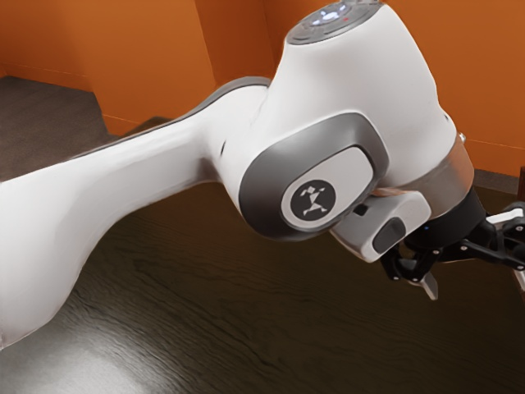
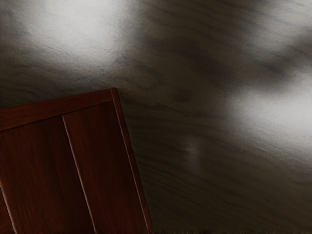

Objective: Pull the drawer handle with one arm to open the drawer

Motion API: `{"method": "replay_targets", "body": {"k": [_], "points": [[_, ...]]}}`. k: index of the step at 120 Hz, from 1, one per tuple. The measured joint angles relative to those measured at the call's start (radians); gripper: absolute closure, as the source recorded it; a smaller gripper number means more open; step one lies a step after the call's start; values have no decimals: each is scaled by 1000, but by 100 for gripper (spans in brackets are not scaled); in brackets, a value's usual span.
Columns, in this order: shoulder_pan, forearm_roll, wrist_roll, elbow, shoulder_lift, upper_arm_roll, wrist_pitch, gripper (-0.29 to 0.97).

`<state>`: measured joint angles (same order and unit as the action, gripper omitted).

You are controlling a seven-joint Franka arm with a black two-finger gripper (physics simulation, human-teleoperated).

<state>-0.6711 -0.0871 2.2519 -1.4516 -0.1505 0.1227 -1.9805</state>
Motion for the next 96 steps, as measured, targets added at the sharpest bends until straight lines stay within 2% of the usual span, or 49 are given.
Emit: {"method": "replay_targets", "body": {"k": [96], "points": [[18, -3, -77, -7, -64, 7, -99, 0]]}}
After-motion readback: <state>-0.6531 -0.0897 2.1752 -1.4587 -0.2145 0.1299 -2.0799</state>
